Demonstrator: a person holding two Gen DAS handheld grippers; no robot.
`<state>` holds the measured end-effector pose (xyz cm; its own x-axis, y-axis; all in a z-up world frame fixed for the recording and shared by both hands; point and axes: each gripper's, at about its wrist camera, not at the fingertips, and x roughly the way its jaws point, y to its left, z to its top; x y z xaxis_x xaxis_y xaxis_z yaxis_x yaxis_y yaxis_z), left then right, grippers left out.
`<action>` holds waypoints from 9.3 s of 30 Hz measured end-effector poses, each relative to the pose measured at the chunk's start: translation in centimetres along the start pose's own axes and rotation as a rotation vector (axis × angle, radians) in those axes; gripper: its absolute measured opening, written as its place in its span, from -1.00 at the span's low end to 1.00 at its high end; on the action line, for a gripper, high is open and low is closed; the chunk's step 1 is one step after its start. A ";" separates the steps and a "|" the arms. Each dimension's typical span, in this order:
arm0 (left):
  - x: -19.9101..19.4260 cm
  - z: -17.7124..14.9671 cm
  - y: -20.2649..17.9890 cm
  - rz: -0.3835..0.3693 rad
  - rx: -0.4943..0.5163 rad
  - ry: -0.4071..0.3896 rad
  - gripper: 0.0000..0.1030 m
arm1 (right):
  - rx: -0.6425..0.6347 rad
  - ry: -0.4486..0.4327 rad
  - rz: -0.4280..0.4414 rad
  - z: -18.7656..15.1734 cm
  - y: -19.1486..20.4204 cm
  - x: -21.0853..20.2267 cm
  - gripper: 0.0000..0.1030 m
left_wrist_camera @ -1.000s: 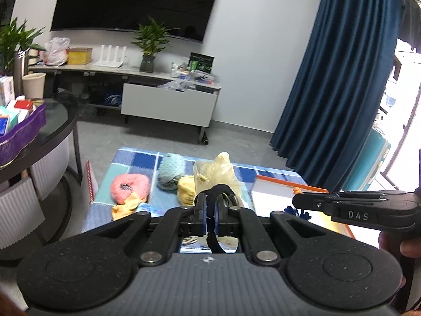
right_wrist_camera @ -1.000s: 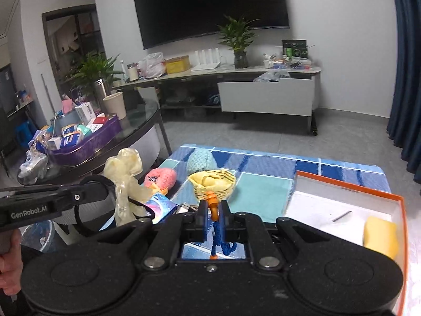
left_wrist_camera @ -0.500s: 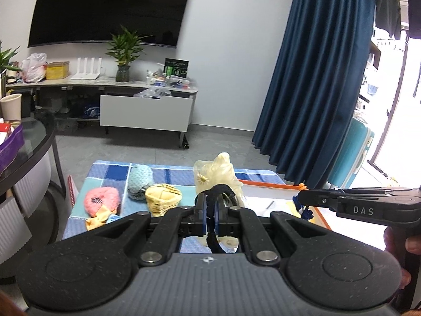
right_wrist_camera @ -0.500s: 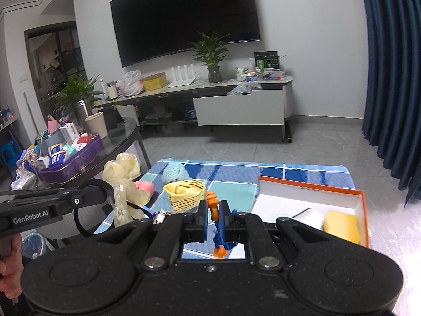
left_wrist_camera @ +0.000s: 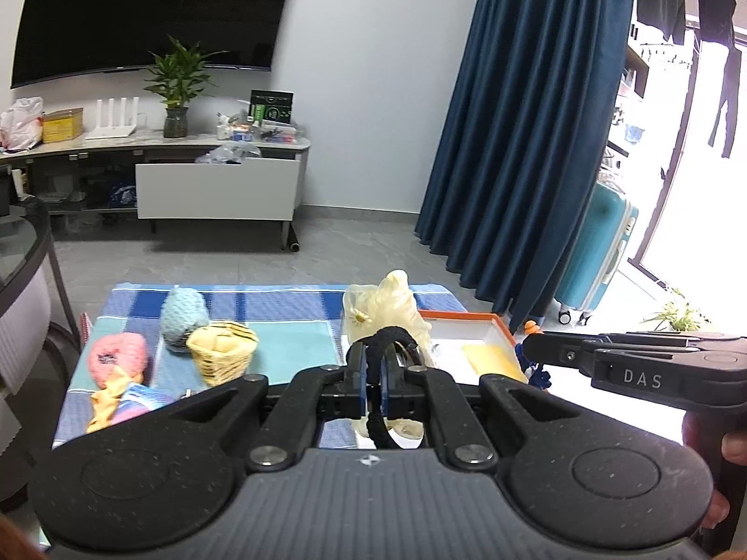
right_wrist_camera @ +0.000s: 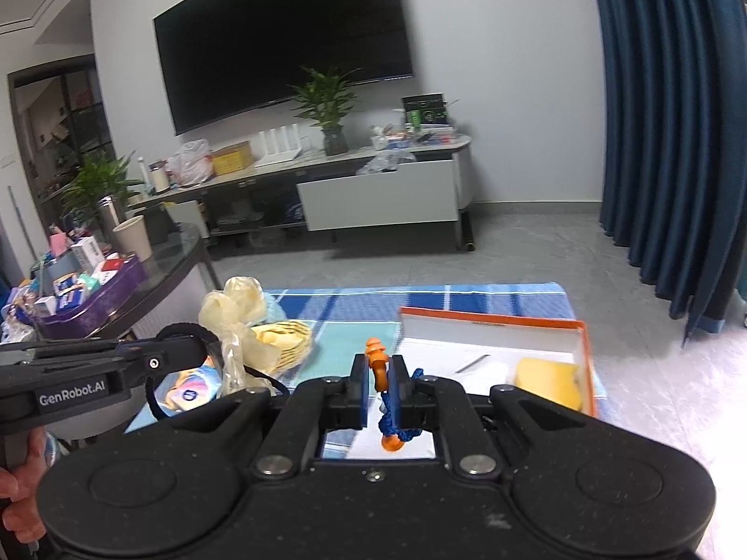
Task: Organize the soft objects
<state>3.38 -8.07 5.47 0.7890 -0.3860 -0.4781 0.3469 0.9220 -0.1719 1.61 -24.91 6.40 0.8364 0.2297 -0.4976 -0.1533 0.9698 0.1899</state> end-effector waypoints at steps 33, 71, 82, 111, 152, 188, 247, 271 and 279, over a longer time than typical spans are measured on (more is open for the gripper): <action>4.0 -0.5 -6.0 -0.118 0.055 0.073 -0.83 | 0.116 -0.021 -0.162 -1.5 -6.1 -3.5 -0.78; 6.0 0.1 -6.7 -0.080 0.069 0.086 -0.83 | 0.111 -0.002 -0.141 -0.3 -6.4 -1.1 -0.78; 7.0 0.9 -6.8 -0.041 0.051 0.082 -0.83 | 0.105 0.008 -0.157 0.3 -6.0 0.2 -0.78; 9.4 1.5 -6.8 -0.042 0.062 0.102 -0.83 | 0.116 0.030 -0.167 2.1 -6.8 4.1 -0.77; 11.6 1.9 -5.8 -0.045 0.036 0.139 -0.82 | 0.155 0.081 -0.165 3.0 -9.0 8.6 -0.56; 9.5 3.1 -3.7 0.083 0.000 0.142 0.56 | 0.120 -0.006 -0.177 3.2 -6.4 4.5 -0.19; 0.3 -2.6 10.1 0.336 -0.204 0.163 0.68 | -0.062 0.205 0.069 -2.7 10.6 11.1 0.05; 4.2 -4.8 14.1 0.386 -0.014 0.226 0.75 | -0.040 0.240 0.083 -3.8 10.6 13.2 0.10; 7.2 -5.4 14.0 0.384 0.084 0.258 0.55 | -0.033 0.259 0.078 -4.0 10.3 14.5 0.10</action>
<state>11.15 2.20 -4.99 0.7203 0.0125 -0.6935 0.1030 0.9868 0.1248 10.03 -11.28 -2.29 0.6596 0.3131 -0.6833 -0.2324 0.9495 0.2108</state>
